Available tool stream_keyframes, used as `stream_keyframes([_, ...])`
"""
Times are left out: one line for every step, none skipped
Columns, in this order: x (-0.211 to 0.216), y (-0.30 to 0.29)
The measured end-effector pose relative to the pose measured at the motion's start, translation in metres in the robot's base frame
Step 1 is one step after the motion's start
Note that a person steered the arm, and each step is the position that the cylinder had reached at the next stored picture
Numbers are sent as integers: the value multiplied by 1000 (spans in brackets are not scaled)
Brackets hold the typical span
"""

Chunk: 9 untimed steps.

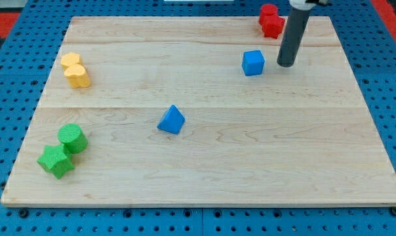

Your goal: Place the blue triangle at center of the board

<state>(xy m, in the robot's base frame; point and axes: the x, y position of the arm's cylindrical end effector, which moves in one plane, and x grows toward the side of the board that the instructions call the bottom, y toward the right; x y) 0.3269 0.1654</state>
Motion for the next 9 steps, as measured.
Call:
stream_keyframes([0, -100])
stream_keyframes([2, -145])
stream_keyframes([53, -124])
stream_keyframes([145, -121])
stream_keyframes([165, -200])
stream_keyframes([199, -215])
stream_keyframes([163, -238])
stream_keyframes([112, -235])
stream_keyframes([110, -229])
